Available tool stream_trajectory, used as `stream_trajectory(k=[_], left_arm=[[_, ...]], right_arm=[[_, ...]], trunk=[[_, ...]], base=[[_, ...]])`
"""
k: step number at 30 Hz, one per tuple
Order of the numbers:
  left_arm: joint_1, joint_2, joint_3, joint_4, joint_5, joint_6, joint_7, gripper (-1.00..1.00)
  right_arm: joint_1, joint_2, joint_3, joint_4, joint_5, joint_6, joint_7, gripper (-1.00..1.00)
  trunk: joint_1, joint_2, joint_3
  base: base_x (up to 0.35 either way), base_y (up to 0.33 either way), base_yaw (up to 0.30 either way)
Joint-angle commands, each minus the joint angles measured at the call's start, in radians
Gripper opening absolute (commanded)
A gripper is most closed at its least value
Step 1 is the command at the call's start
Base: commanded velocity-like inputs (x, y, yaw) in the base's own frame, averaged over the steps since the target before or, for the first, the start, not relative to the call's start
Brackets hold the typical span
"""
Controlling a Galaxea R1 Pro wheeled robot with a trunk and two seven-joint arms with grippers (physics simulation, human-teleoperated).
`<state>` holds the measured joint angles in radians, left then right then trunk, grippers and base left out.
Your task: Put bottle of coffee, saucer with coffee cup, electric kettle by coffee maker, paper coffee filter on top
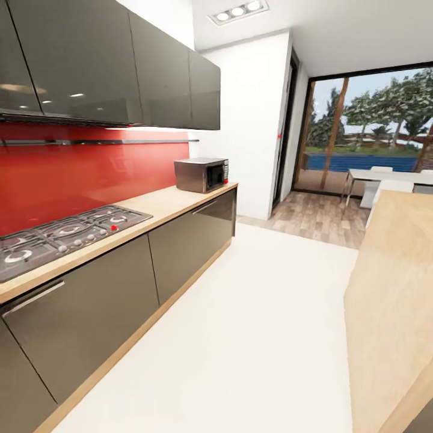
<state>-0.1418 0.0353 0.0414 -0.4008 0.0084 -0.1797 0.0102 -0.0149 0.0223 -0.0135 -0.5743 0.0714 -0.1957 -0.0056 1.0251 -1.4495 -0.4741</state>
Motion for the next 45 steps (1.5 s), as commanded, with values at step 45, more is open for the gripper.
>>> stream_trajectory(k=[45], left_arm=[[0.007,0.008,0.000,0.040,-0.002,-0.130,0.001,1.00]], right_arm=[[0.000,-0.010,-0.140,0.038,0.008,-0.045,0.001,1.00]], trunk=[[-0.023,0.041,-0.009]], base=[[0.000,0.000,0.274]])
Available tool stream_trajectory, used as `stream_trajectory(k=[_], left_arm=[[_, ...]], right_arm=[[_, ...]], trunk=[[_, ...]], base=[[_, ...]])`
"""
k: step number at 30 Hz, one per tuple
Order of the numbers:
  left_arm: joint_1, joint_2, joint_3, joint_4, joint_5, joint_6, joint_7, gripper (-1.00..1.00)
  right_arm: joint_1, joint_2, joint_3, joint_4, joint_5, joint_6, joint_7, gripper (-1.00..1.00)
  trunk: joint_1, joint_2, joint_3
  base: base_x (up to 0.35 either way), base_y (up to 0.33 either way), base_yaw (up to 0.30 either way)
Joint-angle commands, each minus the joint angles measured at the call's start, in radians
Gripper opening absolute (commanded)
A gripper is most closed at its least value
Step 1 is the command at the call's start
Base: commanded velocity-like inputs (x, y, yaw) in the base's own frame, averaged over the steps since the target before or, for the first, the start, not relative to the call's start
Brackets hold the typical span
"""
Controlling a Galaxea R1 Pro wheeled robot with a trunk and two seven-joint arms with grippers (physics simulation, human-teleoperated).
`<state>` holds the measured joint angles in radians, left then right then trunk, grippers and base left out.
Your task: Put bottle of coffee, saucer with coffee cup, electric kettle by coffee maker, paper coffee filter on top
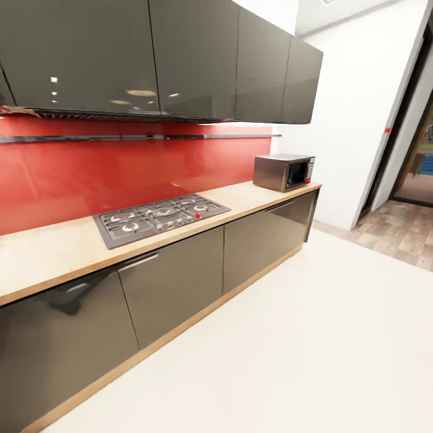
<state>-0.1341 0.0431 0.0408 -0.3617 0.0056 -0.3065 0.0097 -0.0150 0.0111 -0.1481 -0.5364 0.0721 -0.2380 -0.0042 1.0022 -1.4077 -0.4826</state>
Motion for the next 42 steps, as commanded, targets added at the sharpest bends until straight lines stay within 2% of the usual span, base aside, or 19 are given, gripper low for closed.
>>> stream_trajectory(k=[1,42], left_arm=[[-0.001,0.000,0.001,0.001,0.001,-0.003,0.001,1.00],[-0.001,-0.002,-0.001,0.003,0.002,-0.003,0.001,1.00]], right_arm=[[0.000,0.001,-0.005,0.001,0.008,-0.003,0.000,1.00],[0.000,0.003,-0.004,0.001,0.009,-0.003,0.000,1.00]], trunk=[[-0.004,0.007,0.001],[-0.161,0.294,0.095]], base=[[0.000,0.000,0.270],[0.000,0.000,0.270]])
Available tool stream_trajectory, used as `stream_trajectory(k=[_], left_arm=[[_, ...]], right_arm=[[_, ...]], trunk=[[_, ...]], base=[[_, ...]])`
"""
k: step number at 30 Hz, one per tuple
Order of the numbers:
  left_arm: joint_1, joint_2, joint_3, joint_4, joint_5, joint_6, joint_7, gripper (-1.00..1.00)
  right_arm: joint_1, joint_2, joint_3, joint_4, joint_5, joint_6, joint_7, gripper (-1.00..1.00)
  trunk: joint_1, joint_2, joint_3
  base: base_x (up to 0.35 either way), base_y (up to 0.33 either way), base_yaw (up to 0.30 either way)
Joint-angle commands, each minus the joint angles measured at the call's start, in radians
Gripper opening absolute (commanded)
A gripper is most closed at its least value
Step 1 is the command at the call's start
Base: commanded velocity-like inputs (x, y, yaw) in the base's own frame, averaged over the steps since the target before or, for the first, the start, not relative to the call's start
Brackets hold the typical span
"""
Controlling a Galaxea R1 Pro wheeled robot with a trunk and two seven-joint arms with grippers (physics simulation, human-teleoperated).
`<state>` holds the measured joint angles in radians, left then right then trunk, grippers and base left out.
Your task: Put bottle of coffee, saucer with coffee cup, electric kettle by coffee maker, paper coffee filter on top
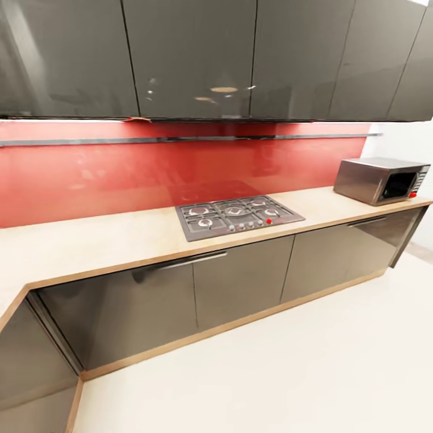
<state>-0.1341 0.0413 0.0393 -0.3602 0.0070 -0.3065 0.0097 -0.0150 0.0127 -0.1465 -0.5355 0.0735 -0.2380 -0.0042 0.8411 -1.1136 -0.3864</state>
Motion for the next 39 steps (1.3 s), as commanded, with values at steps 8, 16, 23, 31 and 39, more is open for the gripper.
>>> stream_trajectory(k=[8,16,23,31,39], left_arm=[[-0.001,0.000,0.001,0.001,0.001,-0.003,0.001,1.00],[-0.001,-0.001,0.001,0.001,0.001,-0.003,0.001,1.00],[-0.001,-0.001,0.001,0.001,0.000,-0.003,0.001,1.00],[-0.001,-0.001,0.001,0.001,0.000,-0.003,0.001,1.00],[-0.001,-0.001,0.001,0.001,-0.001,-0.003,0.001,1.00]], right_arm=[[0.000,0.001,-0.005,0.000,0.008,-0.003,0.000,1.00],[0.000,0.001,-0.005,0.000,0.008,-0.003,0.000,1.00],[0.000,0.001,-0.005,0.000,0.008,-0.003,0.000,1.00],[0.000,0.001,-0.005,0.000,0.008,-0.003,0.000,1.00],[0.000,0.001,-0.005,0.000,0.008,-0.003,0.000,1.00]], trunk=[[-0.031,0.056,0.017],[-0.061,0.112,0.036],[-0.088,0.161,0.052],[-0.119,0.217,0.070],[-0.150,0.273,0.088]], base=[[0.000,0.000,0.271],[0.000,0.000,0.270],[0.000,0.000,0.271],[0.000,0.000,0.270],[0.000,0.000,0.270]])
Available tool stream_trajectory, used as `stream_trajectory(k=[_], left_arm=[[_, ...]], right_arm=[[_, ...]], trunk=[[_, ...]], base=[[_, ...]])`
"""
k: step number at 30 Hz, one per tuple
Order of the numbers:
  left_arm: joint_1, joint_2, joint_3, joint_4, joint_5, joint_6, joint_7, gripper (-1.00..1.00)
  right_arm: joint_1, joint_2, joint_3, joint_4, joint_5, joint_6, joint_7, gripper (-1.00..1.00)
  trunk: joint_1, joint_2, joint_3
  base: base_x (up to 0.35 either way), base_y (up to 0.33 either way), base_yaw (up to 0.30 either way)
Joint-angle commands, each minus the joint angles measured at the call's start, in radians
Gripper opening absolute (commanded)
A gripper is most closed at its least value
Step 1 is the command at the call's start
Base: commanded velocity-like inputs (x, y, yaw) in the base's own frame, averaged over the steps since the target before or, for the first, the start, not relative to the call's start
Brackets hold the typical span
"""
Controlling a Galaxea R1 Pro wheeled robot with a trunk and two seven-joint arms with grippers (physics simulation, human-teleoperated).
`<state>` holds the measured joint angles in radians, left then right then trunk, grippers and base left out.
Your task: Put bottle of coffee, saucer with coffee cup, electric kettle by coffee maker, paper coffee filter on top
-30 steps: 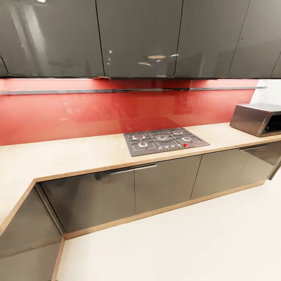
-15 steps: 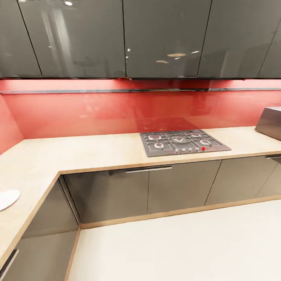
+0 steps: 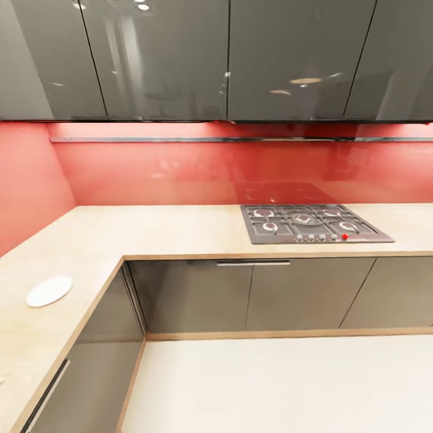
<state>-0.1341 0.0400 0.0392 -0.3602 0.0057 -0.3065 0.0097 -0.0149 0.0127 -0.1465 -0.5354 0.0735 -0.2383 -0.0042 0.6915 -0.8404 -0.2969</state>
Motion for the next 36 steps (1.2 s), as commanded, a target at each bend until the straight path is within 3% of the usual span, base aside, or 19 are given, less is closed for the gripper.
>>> stream_trajectory(k=[1,7,14,21,29,36], left_arm=[[-0.001,0.000,0.001,0.001,0.000,-0.003,0.001,1.00],[-0.001,0.000,0.001,0.001,0.000,-0.003,0.001,1.00],[-0.001,0.000,0.001,0.001,-0.001,-0.003,0.001,1.00],[0.000,0.001,-0.001,0.001,-0.007,-0.005,0.000,1.00],[-0.001,0.000,-0.007,0.001,-0.012,-0.005,-0.001,1.00],[-0.001,0.000,-0.006,0.001,-0.011,-0.005,-0.001,1.00]], right_arm=[[0.000,0.001,-0.005,0.000,0.008,-0.003,0.000,1.00],[0.000,0.001,-0.005,0.000,0.008,-0.003,0.000,1.00],[0.000,0.000,-0.004,0.003,0.009,-0.002,0.006,1.00],[0.000,-0.002,-0.004,0.003,0.009,-0.003,0.006,1.00],[0.000,-0.001,-0.004,0.002,0.009,-0.003,0.007,1.00],[0.000,0.000,-0.004,0.002,0.009,-0.003,0.006,1.00]], trunk=[[-0.004,0.006,0.001],[-0.027,0.048,0.015],[-0.054,0.097,0.036],[-0.054,0.097,0.036],[-0.054,0.097,0.036],[-0.054,0.097,0.036]], base=[[0.000,0.000,0.270],[0.000,0.000,0.266],[0.000,0.000,0.051],[0.000,-0.011,0.001],[-0.019,-0.237,0.007],[-0.118,-0.264,0.234]])
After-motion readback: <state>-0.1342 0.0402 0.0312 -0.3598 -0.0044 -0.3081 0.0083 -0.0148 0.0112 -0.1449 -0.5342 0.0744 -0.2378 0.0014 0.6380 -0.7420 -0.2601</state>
